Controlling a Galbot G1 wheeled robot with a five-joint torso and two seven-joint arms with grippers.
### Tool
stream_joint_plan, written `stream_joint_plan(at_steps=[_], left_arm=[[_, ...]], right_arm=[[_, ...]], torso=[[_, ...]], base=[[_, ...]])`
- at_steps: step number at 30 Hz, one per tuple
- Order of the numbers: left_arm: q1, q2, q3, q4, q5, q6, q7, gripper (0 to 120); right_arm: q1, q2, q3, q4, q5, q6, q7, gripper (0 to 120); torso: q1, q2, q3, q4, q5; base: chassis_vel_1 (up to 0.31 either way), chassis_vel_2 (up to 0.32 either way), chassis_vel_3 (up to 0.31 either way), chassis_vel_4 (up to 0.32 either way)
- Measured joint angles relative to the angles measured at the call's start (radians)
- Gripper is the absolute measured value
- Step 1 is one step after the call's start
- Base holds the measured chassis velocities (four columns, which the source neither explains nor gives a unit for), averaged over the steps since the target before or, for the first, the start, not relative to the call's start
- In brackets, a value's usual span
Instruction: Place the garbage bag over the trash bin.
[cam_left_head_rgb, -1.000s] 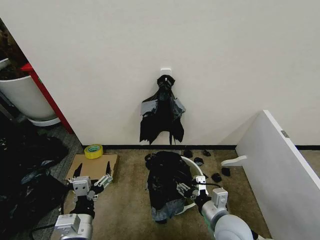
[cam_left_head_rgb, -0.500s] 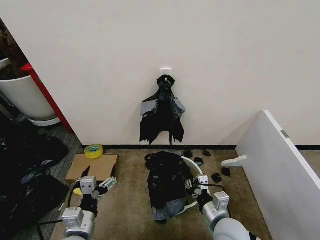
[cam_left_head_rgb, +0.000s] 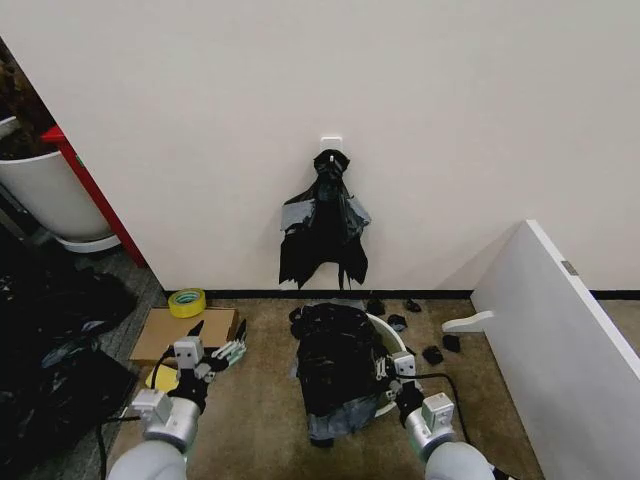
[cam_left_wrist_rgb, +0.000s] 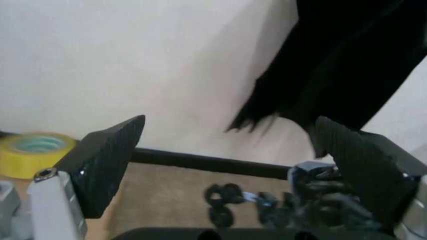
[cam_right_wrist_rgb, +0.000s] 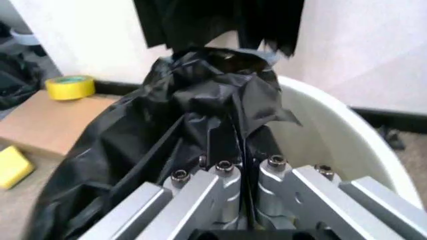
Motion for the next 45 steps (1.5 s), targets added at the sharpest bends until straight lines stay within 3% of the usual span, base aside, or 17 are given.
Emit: stream_joint_plan(at_steps=[2,6,17,20,27,34,42,45], left_arm=[[-0.058,0.002,0.055,0.007,-0.042,0.040,-0.019,100],[-0.193,0.006,0.249,0.033,-0.087,0.145,-0.094,100],[-0.439,-0.025,0.514,0.141,-0.096,0.239,-0.155,99],[-0.491,-0.048,0.568,0.152,-0.122,0.309,-0.215,97],[-0.517,-0.070,0.613,0.145,-0.148,0.434,-0.332,95],[-0.527,-0.104,0.627,0.197,-0.144,0.472,-0.375,94],[-0.538,-0.128,0.637,0.216,-0.171,0.530,-0.413,71],[-0.541,-0.140,0.633,0.208,-0.215,0.593,-0.457,54]], right_arm=[[-0.005,0.002,-0.002,0.006,0.004,-0.008,0.003,0],[-0.008,0.015,0.007,0.000,0.003,-0.012,0.007,0],[-0.012,0.034,0.015,-0.015,-0.018,-0.017,0.010,0],[-0.014,0.039,0.016,-0.017,-0.022,-0.021,0.010,0],[-0.016,0.052,0.015,-0.018,-0.034,-0.031,0.011,0],[-0.015,0.058,0.013,-0.022,-0.038,-0.035,0.012,0],[-0.023,0.058,0.018,-0.017,-0.042,-0.036,0.013,0],[-0.026,0.059,0.021,-0.014,-0.049,-0.035,0.013,0]], torso=[[0.000,0.000,0.000,-0.0003,0.0000],[0.000,0.000,0.000,-0.0005,-0.0001],[0.000,0.000,0.000,-0.0003,0.0001],[0.000,0.000,0.000,-0.0003,0.0002],[0.000,0.000,0.000,-0.0002,0.0002],[0.000,0.000,0.000,-0.0002,0.0000],[0.000,0.000,0.000,-0.0002,0.0000],[0.000,0.000,0.000,-0.0002,0.0001]], base=[[0.000,0.000,0.000,0.000],[0.000,0.000,0.000,0.000],[0.000,0.000,0.000,0.000],[0.000,0.000,0.000,0.000],[0.000,0.000,0.000,0.000],[0.000,0.000,0.000,0.000],[0.000,0.000,0.000,0.000],[0.000,0.000,0.000,0.000]])
